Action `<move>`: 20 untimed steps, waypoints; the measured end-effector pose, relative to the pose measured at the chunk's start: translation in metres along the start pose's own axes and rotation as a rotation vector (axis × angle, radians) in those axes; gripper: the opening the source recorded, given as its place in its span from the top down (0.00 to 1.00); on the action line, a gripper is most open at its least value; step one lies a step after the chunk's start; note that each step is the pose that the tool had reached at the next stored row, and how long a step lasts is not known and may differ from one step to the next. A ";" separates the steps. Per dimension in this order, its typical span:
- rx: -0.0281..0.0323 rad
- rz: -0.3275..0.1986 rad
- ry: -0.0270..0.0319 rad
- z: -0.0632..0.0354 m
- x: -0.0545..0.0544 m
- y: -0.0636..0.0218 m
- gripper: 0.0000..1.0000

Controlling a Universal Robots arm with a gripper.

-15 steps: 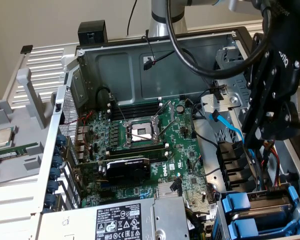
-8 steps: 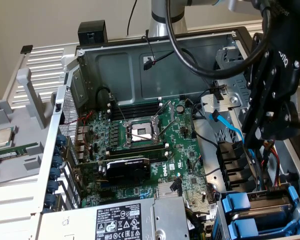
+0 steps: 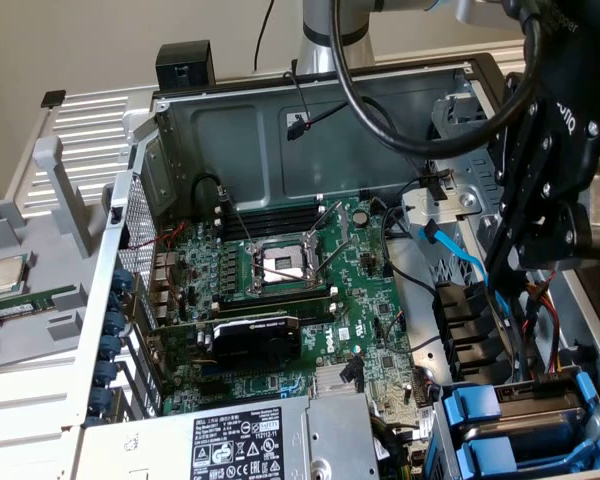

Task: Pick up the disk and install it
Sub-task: 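Insert the second disk wire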

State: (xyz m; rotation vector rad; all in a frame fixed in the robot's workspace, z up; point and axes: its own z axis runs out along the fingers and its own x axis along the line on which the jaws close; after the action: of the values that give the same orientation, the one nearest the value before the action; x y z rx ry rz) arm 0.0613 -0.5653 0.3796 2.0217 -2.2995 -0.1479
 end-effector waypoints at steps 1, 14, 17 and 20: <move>0.0000 0.000 0.0000 0.0000 0.000 0.0000 0.84; 0.0007 0.001 0.0054 -0.0057 -0.001 0.0009 0.84; 0.0027 0.003 0.0176 -0.0073 -0.001 0.0021 0.84; 0.0081 0.004 0.0266 -0.0079 -0.001 0.0042 0.84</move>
State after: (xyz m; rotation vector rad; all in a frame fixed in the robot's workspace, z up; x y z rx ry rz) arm 0.0582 -0.5642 0.3880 2.0106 -2.2917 -0.1109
